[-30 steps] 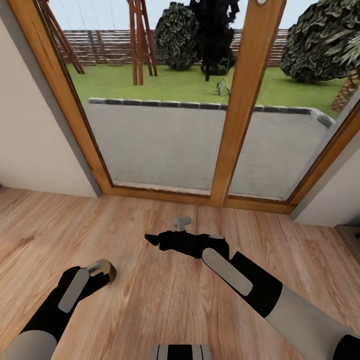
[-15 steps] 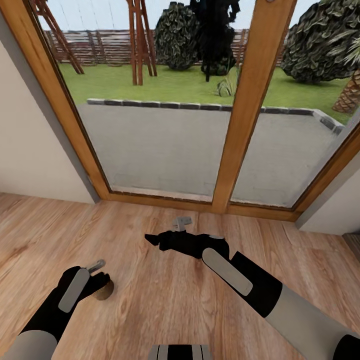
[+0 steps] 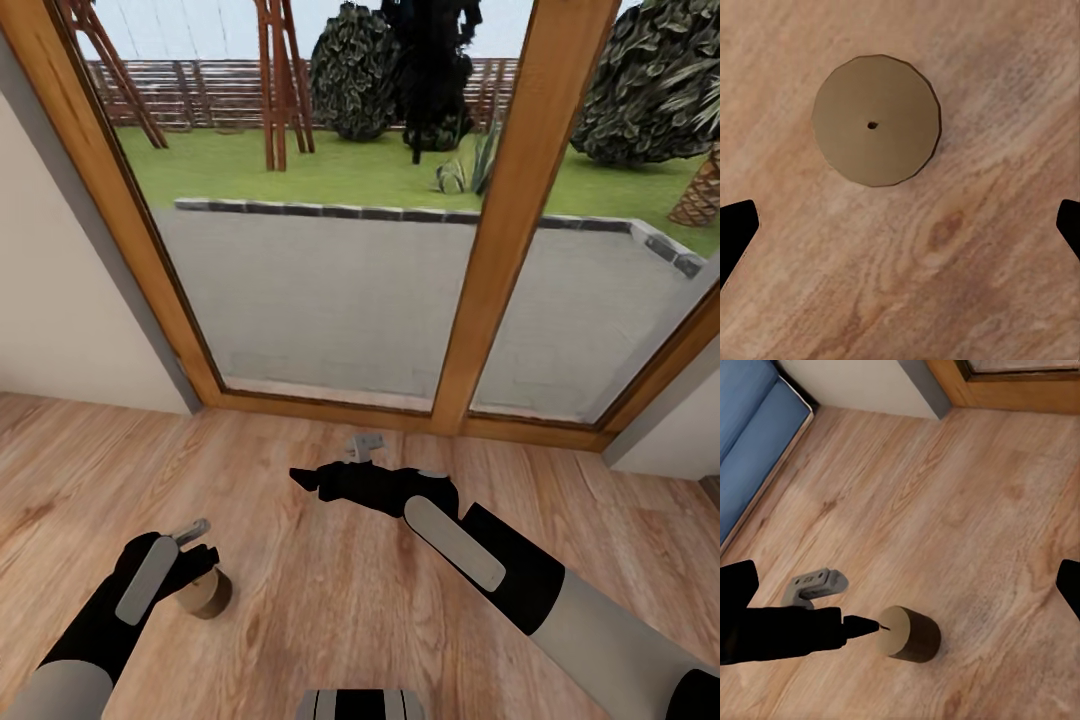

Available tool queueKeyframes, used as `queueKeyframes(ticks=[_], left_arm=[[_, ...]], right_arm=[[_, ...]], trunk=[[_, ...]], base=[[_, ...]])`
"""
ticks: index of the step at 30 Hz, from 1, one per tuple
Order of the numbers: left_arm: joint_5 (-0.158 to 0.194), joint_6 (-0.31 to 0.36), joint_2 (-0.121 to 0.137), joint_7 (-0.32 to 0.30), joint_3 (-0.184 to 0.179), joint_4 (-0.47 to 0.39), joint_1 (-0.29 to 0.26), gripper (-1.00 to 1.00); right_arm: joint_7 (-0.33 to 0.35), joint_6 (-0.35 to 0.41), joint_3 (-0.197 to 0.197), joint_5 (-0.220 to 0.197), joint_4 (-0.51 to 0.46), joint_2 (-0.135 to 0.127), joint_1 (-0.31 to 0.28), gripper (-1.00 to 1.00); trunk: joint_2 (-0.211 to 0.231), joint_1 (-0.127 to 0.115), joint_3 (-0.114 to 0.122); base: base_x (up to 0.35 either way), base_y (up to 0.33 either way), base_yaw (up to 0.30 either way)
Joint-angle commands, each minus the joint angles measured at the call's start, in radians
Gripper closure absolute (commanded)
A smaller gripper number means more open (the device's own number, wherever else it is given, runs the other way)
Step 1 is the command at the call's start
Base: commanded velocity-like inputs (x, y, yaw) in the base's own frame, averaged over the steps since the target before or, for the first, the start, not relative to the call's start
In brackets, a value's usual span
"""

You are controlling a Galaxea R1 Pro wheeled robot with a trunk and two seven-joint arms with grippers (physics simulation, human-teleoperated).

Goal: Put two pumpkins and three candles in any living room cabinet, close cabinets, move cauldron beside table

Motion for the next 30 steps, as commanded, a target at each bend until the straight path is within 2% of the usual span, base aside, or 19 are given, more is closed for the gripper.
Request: queueKeyframes(ticks=[1,17,30], left_arm=[[0.010,0.002,-0.001,0.009,0.000,-0.001,0.000,-1.00],[0.009,0.002,0.000,0.009,0.000,-0.002,0.000,-1.00],[0.012,0.002,0.000,0.009,0.001,-0.001,0.000,-1.00]], right_arm=[[-0.010,0.000,0.002,-0.011,-0.002,-0.001,-0.001,-1.00],[-0.011,0.000,0.002,-0.012,-0.002,-0.001,-0.001,-1.00],[-0.011,0.000,0.002,-0.012,-0.002,-0.001,-0.001,-1.00]], trunk=[[0.000,0.000,-0.001],[0.000,0.000,-0.001],[0.000,0.000,-0.001]], base=[[0.055,0.104,0.000],[0.052,0.056,0.000],[0.159,0.143,0.000]])
